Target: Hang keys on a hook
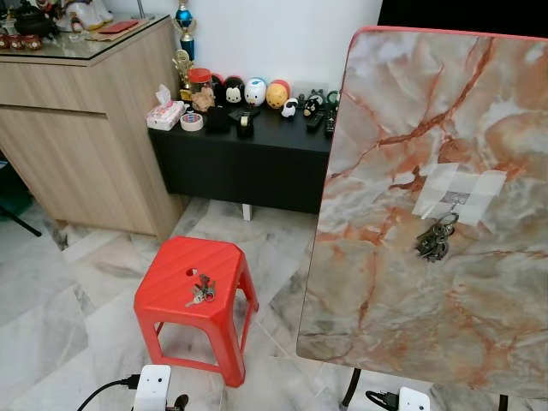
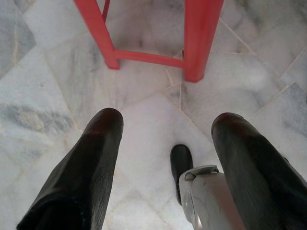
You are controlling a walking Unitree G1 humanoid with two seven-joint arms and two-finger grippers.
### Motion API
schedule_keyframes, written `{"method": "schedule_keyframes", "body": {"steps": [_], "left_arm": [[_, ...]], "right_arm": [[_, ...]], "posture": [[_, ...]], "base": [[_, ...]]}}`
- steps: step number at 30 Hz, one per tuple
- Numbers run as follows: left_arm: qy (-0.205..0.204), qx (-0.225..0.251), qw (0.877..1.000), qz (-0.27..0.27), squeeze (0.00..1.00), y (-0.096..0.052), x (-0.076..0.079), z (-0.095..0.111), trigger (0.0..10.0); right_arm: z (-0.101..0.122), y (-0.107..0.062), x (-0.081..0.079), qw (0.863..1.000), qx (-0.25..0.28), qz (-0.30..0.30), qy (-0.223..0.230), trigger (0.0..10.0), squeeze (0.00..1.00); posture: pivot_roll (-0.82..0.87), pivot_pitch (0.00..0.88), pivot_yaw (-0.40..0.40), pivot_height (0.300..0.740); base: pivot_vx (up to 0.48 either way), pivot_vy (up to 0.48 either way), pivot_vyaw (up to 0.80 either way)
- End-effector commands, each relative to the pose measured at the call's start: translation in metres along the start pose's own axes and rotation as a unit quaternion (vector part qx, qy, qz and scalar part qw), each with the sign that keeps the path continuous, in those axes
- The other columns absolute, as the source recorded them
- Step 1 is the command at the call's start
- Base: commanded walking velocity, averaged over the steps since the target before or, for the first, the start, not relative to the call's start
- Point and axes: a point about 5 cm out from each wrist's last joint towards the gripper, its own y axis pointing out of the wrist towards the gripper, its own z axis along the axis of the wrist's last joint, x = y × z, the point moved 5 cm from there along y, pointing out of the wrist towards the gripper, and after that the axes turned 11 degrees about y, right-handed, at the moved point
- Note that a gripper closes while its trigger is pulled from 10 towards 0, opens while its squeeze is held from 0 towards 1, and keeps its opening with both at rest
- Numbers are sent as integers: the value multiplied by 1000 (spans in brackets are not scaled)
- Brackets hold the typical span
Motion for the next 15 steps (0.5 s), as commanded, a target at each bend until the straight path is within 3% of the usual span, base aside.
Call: {"method": "schedule_keyframes", "body": {"steps": [1,15], "left_arm": [[-2,-12,1000,1,0,-1,0,-7,10000],[0,-13,1000,0,0,-1,0,-7,10000]], "right_arm": [[-2,0,2,1000,-2,-5,-5,10000,0],[-1,0,4,1000,0,-9,3,10000,0]], "posture": [[7,0,-42,729],[19,0,-48,729]], "base": [[0,371,0],[0,377,0]]}}
